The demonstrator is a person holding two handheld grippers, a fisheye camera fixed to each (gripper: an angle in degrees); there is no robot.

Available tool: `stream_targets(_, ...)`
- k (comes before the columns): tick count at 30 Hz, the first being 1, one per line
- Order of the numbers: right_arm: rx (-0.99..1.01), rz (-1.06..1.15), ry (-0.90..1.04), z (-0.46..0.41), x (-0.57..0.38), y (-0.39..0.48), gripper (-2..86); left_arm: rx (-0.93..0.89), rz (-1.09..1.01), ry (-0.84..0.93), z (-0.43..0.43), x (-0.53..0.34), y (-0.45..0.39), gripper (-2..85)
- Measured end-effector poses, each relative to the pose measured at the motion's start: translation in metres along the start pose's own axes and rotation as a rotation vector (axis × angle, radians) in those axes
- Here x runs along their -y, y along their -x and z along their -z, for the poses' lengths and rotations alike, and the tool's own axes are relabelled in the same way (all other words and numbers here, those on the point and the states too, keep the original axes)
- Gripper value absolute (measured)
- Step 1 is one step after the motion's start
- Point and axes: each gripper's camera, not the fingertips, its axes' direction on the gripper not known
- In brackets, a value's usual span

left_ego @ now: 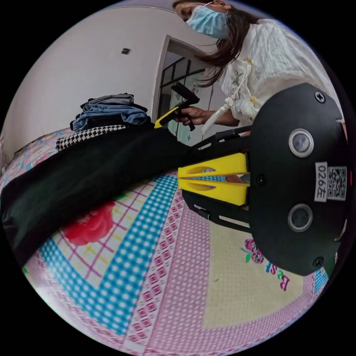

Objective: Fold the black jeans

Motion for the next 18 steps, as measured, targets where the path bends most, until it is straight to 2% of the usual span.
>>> stream_targets(5, 0.06, -0.003, 0.142, -0.032, -0.009, 0.015, -1.5, -0.086, -0.048, 0.053, -0.043, -0.055, 0.02, -1.0)
stream_targets(9, 0.03, 0.035, 0.097, -0.009, -0.012, 0.035, -1.5, -0.088, -0.054, -0.058, -0.047, -0.107, 0.018, -1.0)
stream_targets(12, 0.06, 0.059, -0.005, 0.031, -0.011, 0.048, -1.5, -0.081, -0.04, -0.169, -0.043, -0.144, 0.015, -1.0)
stream_targets(16, -0.008, 0.215, 0.192, -0.002, -0.003, 0.05, -1.5, -0.056, 0.059, -0.318, -0.05, -0.173, 0.019, -1.0)
stream_targets(18, 0.04, 0.213, 0.227, -0.017, -0.004, 0.039, -1.5, -0.03, 0.108, -0.347, -0.061, -0.175, 0.016, -0.9)
